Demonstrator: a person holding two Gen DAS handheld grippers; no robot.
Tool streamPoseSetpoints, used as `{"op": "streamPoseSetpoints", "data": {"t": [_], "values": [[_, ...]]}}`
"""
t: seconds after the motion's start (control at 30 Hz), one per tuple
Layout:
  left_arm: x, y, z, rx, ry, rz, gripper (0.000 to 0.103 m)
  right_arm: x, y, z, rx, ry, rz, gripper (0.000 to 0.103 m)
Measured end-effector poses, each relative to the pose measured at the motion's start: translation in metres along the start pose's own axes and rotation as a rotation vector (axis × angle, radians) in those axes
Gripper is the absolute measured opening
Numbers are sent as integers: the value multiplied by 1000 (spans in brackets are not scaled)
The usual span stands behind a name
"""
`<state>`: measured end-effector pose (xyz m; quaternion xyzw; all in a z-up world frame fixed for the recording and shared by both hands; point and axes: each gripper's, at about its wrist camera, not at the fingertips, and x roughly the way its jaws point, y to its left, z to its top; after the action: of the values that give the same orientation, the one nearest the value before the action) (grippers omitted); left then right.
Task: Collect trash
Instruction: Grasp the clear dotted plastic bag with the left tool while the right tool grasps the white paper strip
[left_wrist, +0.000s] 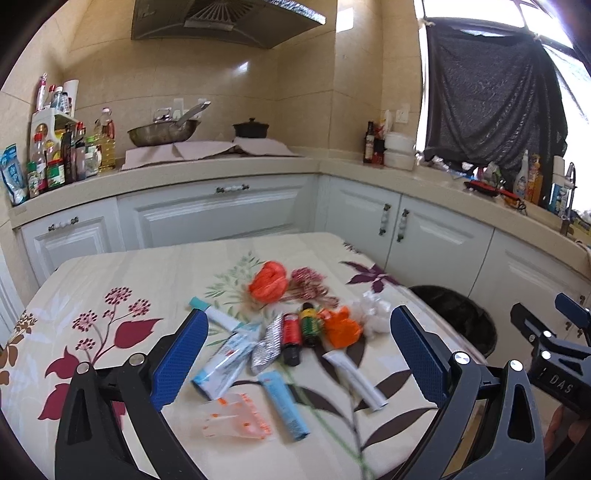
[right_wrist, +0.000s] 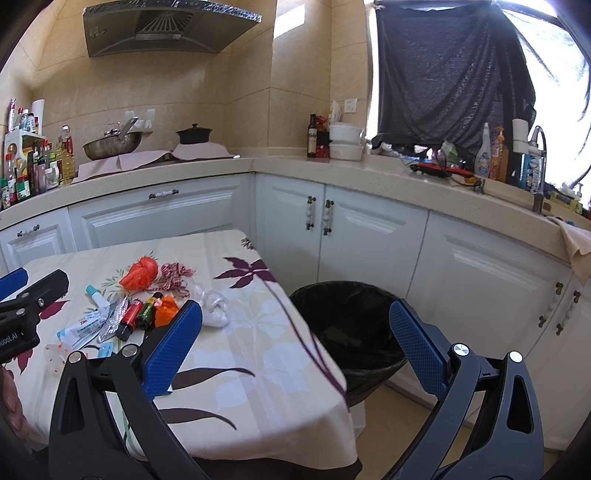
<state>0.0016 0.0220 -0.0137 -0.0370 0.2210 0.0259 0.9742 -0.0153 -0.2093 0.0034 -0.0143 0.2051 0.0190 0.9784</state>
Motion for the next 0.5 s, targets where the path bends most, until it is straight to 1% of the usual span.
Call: {"op": "streamPoseSetpoints", "data": {"t": [0.1,0.27,0.37,0.47,0.5], "values": [[3,18,-9,-11,29,34,96,4,9,-4,-8,9,29,99],[4,44,-24,-27,62,92,96,20,34,-18,-40,49,127,99],[9,56,-37,-22,103,121,96,34,51,-30,-56,87,190,99],[15,63,-48,-34,143,123,96,44,66,-39,-62,116,247,98],[17,65,-51,-35,152,123,96,49,72,-43,-68,131,268,95]]}}
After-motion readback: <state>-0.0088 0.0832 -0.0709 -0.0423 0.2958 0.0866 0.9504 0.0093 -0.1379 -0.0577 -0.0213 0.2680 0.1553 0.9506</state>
